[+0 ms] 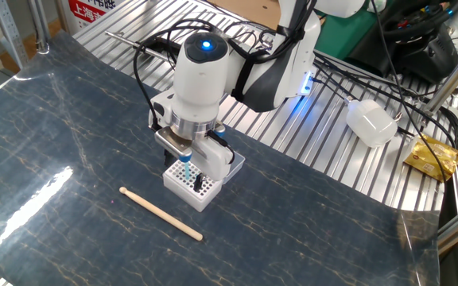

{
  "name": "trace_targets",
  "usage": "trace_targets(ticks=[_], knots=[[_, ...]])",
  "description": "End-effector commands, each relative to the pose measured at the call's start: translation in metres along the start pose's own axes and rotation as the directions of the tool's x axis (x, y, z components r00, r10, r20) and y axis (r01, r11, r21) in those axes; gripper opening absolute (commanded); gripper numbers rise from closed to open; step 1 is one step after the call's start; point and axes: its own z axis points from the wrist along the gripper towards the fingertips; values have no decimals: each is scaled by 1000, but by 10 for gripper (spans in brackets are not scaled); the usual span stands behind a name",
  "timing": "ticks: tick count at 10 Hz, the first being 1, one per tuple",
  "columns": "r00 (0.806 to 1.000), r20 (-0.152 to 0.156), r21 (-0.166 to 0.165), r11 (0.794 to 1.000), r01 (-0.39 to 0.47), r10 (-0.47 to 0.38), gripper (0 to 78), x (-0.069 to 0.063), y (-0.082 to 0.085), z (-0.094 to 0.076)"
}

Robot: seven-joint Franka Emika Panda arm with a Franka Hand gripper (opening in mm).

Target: Insert a medium pipette tip into the holder for medium pipette tips

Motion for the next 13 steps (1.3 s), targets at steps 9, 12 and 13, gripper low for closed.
trace_targets(ticks=[9, 12, 13], knots=[[980, -196, 45, 999, -20, 28, 774, 5, 6, -72], [977, -212, 36, 999, -10, 17, 774, 6, 11, -103], [976, -216, 35, 999, 8, 0, 774, 5, 13, -114]])
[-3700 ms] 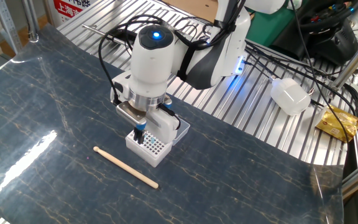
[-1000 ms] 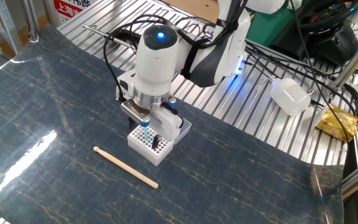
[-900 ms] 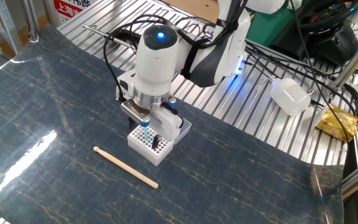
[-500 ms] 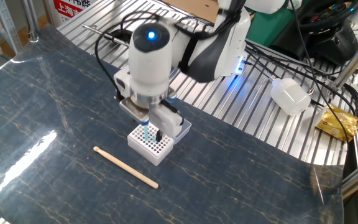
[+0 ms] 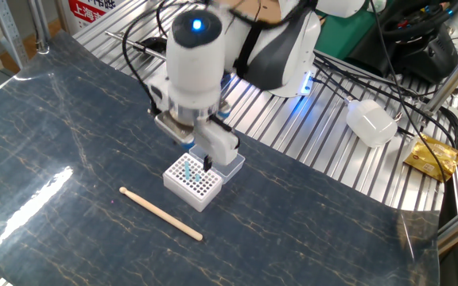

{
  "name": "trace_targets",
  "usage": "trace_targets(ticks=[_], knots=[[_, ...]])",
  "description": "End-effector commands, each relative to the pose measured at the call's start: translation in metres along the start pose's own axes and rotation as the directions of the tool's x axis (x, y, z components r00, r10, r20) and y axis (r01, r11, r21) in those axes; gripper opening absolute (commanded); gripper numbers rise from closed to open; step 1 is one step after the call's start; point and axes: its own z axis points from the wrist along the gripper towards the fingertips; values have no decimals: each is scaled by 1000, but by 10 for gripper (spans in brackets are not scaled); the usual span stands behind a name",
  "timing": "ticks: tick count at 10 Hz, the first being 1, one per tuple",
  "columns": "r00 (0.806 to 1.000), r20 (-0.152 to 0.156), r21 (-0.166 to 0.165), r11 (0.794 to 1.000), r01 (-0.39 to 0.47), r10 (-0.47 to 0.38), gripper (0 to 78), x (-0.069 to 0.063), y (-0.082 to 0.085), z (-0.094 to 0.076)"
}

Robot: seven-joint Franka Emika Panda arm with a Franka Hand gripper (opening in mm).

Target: Insert a medium pipette tip into the holder for medium pipette tips

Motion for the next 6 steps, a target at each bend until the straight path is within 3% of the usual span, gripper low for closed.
trace_targets(ticks=[1, 3, 6], knots=[[999, -25, 1, 999, 35, -35, 774, 9, 7, -43], [998, -33, 6, 999, 49, -49, 774, 7, 9, -56], [998, -33, 10, 998, 54, -54, 774, 5, 6, -61]])
